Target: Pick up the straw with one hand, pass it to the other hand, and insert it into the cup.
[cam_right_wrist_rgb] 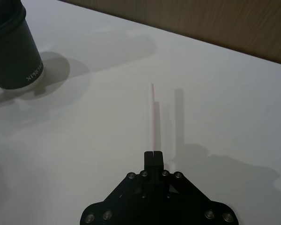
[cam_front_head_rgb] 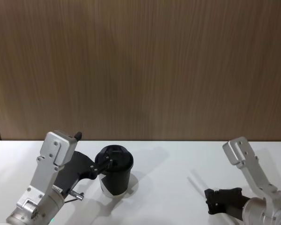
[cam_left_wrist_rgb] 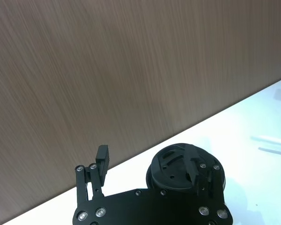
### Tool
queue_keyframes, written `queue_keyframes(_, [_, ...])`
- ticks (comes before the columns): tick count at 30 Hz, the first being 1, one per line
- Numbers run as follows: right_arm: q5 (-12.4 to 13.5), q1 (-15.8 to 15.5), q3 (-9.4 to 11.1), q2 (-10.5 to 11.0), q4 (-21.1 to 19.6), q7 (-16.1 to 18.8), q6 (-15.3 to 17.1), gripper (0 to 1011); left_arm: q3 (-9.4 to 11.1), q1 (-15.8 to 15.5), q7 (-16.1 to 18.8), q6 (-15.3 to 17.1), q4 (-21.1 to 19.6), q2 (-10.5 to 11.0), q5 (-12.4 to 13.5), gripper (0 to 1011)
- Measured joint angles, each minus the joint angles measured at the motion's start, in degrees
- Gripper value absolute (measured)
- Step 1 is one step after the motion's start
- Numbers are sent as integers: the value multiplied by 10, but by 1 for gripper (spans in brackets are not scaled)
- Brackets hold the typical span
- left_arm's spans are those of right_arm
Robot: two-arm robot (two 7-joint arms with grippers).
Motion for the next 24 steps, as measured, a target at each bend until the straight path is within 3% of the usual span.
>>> queue_keyframes(14, [24, -6, 34, -9, -29, 12, -18, 0, 0, 0, 0, 0, 0, 0, 0, 1003])
queue_keyframes(24, [68, -9, 75, -22, -53, 36, -47, 0, 0, 0, 0, 0, 0, 0, 0, 1003])
